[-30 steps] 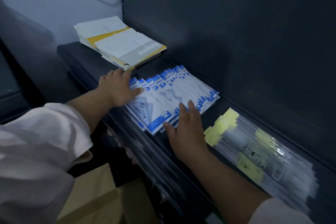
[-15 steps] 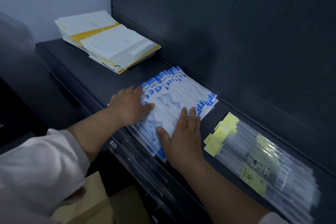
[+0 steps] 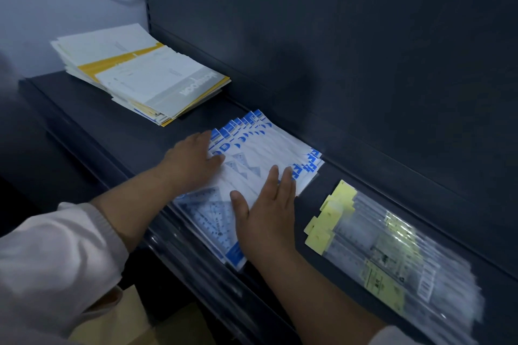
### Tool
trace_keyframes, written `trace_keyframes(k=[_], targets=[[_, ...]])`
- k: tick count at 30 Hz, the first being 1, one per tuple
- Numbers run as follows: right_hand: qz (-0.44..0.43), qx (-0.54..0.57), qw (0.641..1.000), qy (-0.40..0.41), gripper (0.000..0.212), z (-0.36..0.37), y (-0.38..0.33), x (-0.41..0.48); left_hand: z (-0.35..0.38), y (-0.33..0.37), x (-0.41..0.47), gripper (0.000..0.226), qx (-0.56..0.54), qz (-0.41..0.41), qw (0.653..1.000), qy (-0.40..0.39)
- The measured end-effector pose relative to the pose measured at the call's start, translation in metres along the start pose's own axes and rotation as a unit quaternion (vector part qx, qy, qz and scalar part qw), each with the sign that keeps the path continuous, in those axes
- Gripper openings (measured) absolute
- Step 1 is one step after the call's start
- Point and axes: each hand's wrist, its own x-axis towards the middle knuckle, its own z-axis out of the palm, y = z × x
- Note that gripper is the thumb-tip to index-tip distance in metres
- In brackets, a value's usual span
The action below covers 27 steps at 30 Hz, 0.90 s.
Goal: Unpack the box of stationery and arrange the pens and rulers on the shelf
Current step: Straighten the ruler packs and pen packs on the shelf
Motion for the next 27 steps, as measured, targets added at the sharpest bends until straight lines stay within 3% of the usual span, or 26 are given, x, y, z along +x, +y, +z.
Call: trace_keyframes(k=[6,11,15,22,27], targets=[[0.060,0.015,0.996,0.062,0.082,-0.024,0.014,0.027,-0.016,0.020,0.028,0.067,0.028,0.035,0.999,-0.017],[0.110,-0.001,0.993,0.047,0.083,-0.027,0.024,0.050,-0.013,0.042,0.059,0.067,-0.002,0.035,0.998,-0.052],[0.101,-0.025,0.994,0.040,0.083,-0.019,0.022,0.054,-0.004,0.045,0.074,0.066,-0.060,0.006,0.995,-0.079],[0.120,-0.029,0.991,0.056,0.082,-0.032,0.033,0.071,-0.006,0.051,0.095,0.066,-0.083,0.008,0.995,-0.059],[0.111,-0.023,0.993,0.016,0.082,-0.037,0.041,0.088,0.000,0.057,0.117,0.074,-0.108,0.001,0.989,-0.100]])
